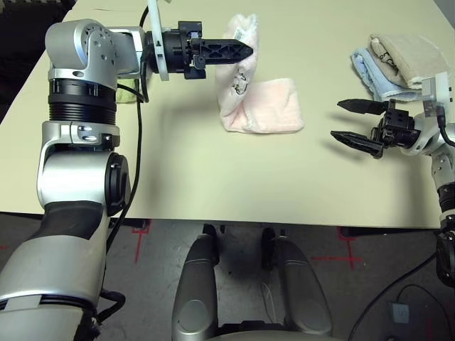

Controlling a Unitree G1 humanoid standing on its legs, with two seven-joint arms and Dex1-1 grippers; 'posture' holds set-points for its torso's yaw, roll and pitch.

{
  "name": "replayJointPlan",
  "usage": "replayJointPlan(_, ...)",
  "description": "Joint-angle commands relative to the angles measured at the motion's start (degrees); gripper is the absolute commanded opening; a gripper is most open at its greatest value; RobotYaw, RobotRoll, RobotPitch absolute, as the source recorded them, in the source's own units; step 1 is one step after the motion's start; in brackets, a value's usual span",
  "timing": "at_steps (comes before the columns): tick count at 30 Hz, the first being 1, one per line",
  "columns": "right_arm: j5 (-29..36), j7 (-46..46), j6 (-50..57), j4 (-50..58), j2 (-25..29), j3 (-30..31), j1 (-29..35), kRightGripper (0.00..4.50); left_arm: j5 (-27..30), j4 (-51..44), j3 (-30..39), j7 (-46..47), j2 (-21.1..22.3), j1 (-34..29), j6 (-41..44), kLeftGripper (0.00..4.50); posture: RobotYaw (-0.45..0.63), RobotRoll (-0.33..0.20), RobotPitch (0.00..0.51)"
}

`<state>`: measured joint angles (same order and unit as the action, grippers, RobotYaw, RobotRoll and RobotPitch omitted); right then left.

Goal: Fold the towel and set it aside.

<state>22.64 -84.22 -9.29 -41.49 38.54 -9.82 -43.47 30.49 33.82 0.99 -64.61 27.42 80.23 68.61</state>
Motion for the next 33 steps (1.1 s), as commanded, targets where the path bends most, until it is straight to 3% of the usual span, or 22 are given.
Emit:
replayJointPlan(1,0.3,0.0,-0.1,1.0,0.2,-0.5,1.2,4.50,0.3,-1.3,-1.7,0.2,-1.5,-0.6,0.3,0.02,0.02,0.000,0.293)
replayJointPlan(9,0.2,0.4,-0.2,0.9,0.0,-0.6,1.2,4.50,-1.6,2.1,-2.6,3.5,-7.3,-1.0,-3.4,0.02,0.01,0.000,0.297)
replayJointPlan(18,0.3,1.2,-0.1,1.0,-0.2,-0.5,1.2,4.50,-6.4,6.0,-5.1,5.2,-11.0,-3.4,-11.6,0.02,0.01,0.000,0.305)
replayJointPlan(33,0.1,1.3,0.2,1.8,-0.5,-0.2,1.6,4.50,-5.8,5.5,-6.6,2.8,-14.8,-2.5,-8.4,0.02,0.00,0.000,0.308)
